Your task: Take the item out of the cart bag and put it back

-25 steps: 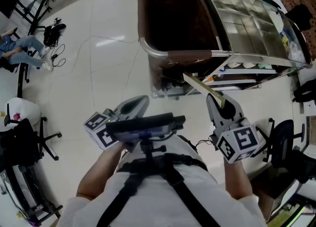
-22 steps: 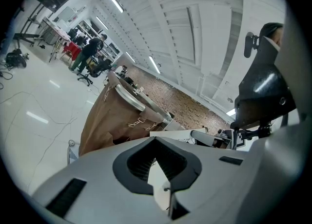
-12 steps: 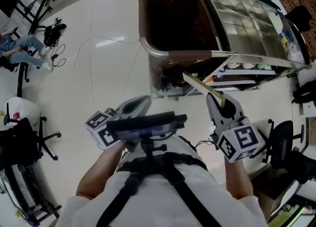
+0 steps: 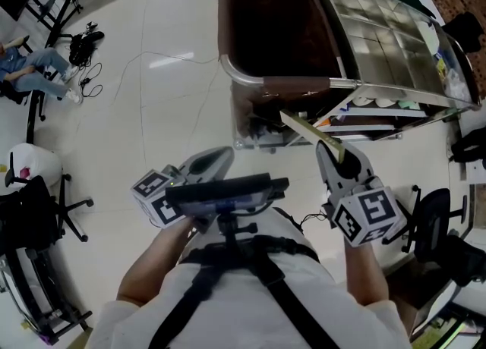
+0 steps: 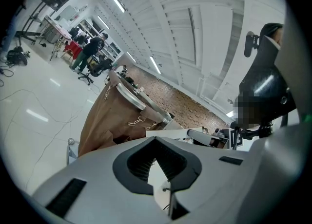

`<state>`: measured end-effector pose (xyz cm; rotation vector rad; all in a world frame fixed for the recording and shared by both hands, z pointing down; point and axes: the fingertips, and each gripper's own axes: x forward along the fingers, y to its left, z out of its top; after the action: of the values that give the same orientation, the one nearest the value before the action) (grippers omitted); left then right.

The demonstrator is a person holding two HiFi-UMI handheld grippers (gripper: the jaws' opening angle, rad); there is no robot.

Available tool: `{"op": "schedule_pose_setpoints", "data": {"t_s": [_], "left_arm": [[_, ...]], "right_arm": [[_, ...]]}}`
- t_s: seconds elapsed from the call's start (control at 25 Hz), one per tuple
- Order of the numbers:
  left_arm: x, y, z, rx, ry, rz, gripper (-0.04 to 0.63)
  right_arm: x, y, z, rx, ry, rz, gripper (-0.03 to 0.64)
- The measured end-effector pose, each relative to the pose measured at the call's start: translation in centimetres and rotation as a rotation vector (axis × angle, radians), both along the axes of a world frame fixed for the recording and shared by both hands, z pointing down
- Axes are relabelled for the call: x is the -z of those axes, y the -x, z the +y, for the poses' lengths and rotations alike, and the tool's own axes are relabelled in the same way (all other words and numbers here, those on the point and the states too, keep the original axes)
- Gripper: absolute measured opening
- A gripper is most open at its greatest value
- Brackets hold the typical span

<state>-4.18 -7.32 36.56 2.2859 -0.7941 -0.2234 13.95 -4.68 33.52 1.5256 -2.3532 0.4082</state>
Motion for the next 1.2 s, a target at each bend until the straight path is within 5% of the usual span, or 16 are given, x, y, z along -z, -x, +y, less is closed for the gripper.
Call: {"op": "schedule_pose_setpoints", "data": {"t_s": [1.2], "left_arm": [[-0.7, 0.5, -0.4, 0.011, 0.014, 0.006, 0.0]], "right_arm": [[-7.7, 1.2, -5.3, 0.013, 0.128, 0.039, 0.075]]}}
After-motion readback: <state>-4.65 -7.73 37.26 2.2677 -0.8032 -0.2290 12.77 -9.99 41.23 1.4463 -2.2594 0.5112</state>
